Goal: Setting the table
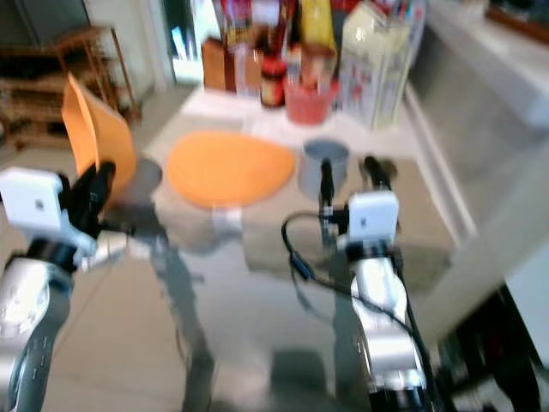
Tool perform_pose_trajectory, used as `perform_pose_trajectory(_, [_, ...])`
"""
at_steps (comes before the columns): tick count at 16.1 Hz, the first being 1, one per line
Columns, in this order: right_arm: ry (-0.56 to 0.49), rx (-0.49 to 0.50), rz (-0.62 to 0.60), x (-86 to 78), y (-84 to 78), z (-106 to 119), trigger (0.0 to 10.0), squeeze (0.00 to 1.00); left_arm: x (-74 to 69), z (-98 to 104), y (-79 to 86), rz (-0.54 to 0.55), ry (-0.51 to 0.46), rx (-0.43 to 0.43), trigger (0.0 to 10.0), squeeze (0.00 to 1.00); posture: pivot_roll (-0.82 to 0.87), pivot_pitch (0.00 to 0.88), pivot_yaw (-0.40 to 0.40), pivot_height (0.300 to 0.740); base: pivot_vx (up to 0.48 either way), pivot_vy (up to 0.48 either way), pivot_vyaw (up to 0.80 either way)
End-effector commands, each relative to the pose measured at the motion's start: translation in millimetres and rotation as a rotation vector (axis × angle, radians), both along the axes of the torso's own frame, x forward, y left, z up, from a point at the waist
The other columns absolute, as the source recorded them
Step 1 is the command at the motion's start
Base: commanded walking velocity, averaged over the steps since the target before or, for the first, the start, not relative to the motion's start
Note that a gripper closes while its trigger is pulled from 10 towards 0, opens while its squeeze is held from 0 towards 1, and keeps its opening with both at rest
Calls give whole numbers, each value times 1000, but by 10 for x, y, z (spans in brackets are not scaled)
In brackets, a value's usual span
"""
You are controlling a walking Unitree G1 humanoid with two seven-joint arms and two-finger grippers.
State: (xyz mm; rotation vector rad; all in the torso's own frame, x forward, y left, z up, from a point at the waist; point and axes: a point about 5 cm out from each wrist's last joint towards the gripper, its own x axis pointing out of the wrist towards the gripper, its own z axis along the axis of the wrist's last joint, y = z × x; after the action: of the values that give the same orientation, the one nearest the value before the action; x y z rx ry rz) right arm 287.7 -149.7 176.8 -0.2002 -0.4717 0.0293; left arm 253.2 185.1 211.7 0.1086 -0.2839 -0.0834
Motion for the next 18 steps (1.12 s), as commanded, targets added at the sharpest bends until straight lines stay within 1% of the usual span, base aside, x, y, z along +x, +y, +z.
perform_pose_trajectory(1, [4, 4, 11, 11, -4, 1, 10000, 0, -1, 68, -2, 2, -32, -7, 0, 0, 30, 0, -10, 740, -416, 0, 0])
perform_pose_trajectory(4, [10, 2, 17, 12, 7, -16, 10000, 0, 16, 65, 13, 5, -31, -8, 0, 0, 31, 0, -10, 740, -420, 0, 0])
perform_pose_trajectory(8, [24, -4, 29, 14, 23, -50, 10000, 0, 69, 51, 29, 6, -21, 20, 0, 0, 30, 0, -9, 740, 0, 0, 0])
perform_pose_trajectory(9, [34, -7, 33, 18, 26, -67, 10000, 0, 78, 41, 30, 2, -18, 9, 0, 0, 29, 0, -11, 740, 0, 0, 0])
perform_pose_trajectory(11, [50, -11, 46, 20, 44, -95, 10000, 0, 96, 22, 26, -4, -14, 19, 0, 0, 28, 0, -11, 740, 0, 0, 0])
perform_pose_trajectory(13, [64, -8, 56, 26, 58, -121, 10000, 0, 110, -9, 18, -18, -6, 21, 0, 0, 26, 0, -8, 740, 0, -480, 0])
perform_pose_trajectory(15, [142, 36, 61, 47, 32, -250, 10000, 0, 120, -93, -10, -49, 18, 31, 0, 0, 25, 0, -7, 740, 0, -480, 0])
perform_pose_trajectory(16, [189, 20, 66, 51, 10, -354, 10000, 0, 107, -200, -2, -61, 51, 40, 0, 0, 24, 0, -7, 740, 0, -480, 0])
perform_pose_trajectory(17, [206, 13, 70, 50, 3, -397, 10000, 0, 100, -257, 9, -62, 68, 45, 0, 0, 22, 0, -6, 740, 0, -480, 0])
perform_pose_trajectory(18, [248, -3, 66, 46, -17, -496, 10000, 0, 79, -396, 43, -56, 115, 45, 0, 0, 26, 0, -6, 740, 0, -480, 0])
